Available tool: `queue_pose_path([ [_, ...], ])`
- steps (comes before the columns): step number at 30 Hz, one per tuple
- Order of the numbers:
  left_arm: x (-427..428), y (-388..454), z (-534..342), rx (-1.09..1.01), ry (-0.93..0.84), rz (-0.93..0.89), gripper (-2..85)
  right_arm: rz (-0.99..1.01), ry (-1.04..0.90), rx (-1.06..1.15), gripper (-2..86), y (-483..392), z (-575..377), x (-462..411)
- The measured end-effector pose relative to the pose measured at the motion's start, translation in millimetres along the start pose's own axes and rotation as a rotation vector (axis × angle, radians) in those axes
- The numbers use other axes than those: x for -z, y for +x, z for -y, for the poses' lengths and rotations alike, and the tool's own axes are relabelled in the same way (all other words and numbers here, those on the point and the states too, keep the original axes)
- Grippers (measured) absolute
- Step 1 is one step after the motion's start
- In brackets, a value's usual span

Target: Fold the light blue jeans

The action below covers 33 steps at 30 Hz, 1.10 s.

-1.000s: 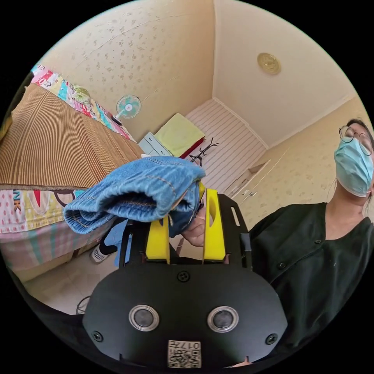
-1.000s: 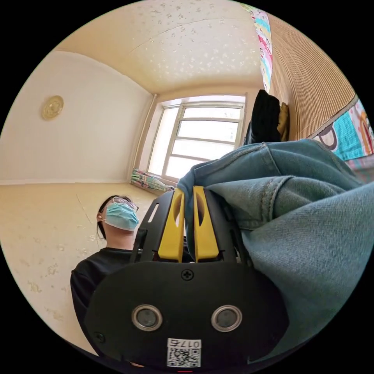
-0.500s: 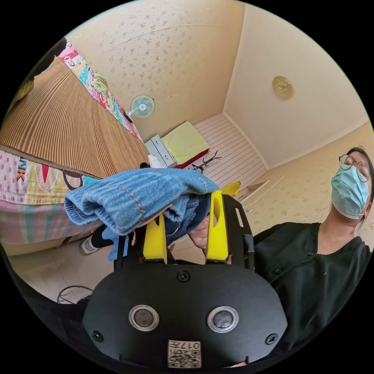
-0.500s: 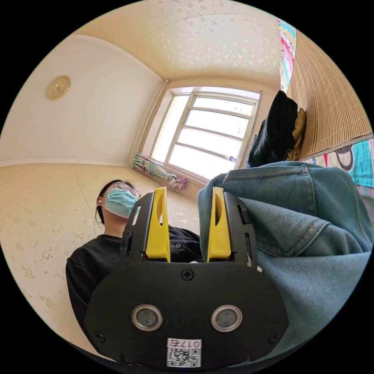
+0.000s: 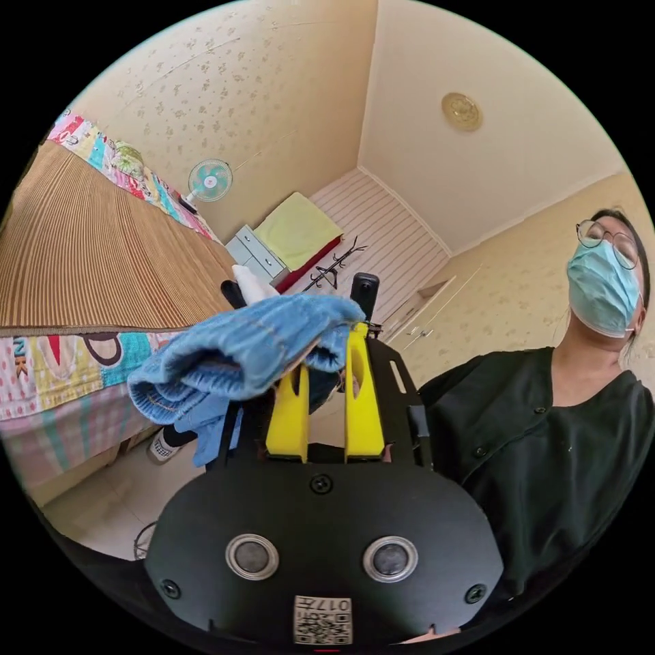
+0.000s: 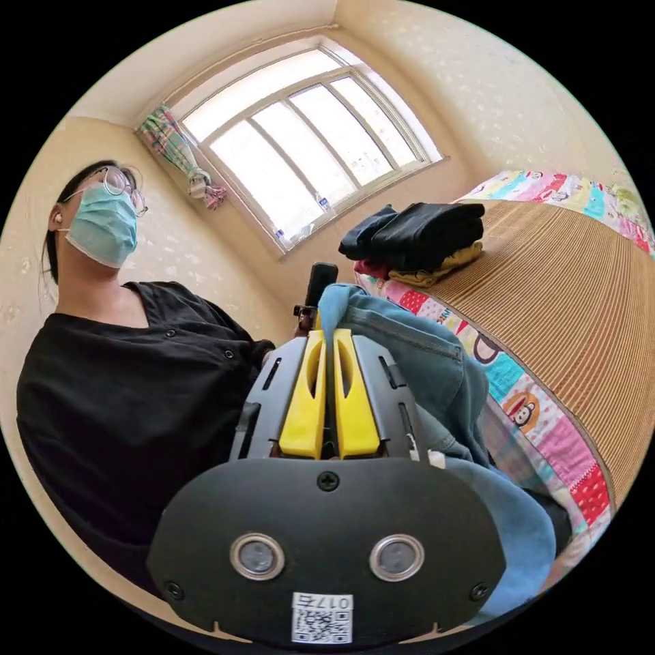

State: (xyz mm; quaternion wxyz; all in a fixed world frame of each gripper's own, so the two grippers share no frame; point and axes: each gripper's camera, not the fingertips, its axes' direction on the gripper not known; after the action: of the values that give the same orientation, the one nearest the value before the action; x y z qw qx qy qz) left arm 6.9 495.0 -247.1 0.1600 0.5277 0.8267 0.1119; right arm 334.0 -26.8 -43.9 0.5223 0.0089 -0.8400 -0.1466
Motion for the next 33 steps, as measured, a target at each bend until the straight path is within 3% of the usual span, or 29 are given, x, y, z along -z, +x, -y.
queue_pose_path([
  [4, 52, 47, 15, -0.154, 0.06, 0.03, 4.1, -0.185, 0.23, 0.13, 1.7, -69, 16, 69],
  [6, 99, 72, 33, -0.15, 0.184, 0.094, 3.9, -0.336, 0.366, 0.228, 1.6, -125, 21, 106],
  [10, 150, 114, 115, -0.193, 0.259, 0.224, 3.7, -0.609, 0.402, 0.214, 1.5, -179, 68, 131],
  [12, 162, 187, 190, -0.344, 0.261, 0.265, 2.8, -0.761, 0.413, 0.272, 1.4, -221, 109, 133],
  [16, 167, 346, 246, -0.63, 0.362, 0.416, -0.1, -0.835, 0.603, 0.418, 1.4, -322, 132, 142],
  [20, 147, 470, 218, -0.79, 0.467, 0.564, -0.6, -0.929, 0.788, 0.567, 1.6, -414, 91, 109],
  [23, 135, 485, 150, -0.721, 0.592, 0.539, -0.7, -1.09, 0.886, 0.464, 1.7, -435, 47, 58],
  [25, 124, 489, 93, -0.723, 0.688, 0.558, -0.7, -1.091, 0.981, 0.48, 1.7, -440, 9, 19],
  [29, 94, 537, 2, -0.858, 0.881, 0.802, -0.8, -1.473, 0.876, 0.852, 1.7, -472, -18, -90],
  [31, 97, 551, 3, -0.881, 0.878, 0.764, -0.8, -1.43, 0.847, 0.895, 1.7, -481, -12, -95],
  [33, 114, 550, 17, -0.842, 0.877, 0.655, -0.7, -1.231, 0.843, 0.784, 1.7, -477, 9, -68],
])
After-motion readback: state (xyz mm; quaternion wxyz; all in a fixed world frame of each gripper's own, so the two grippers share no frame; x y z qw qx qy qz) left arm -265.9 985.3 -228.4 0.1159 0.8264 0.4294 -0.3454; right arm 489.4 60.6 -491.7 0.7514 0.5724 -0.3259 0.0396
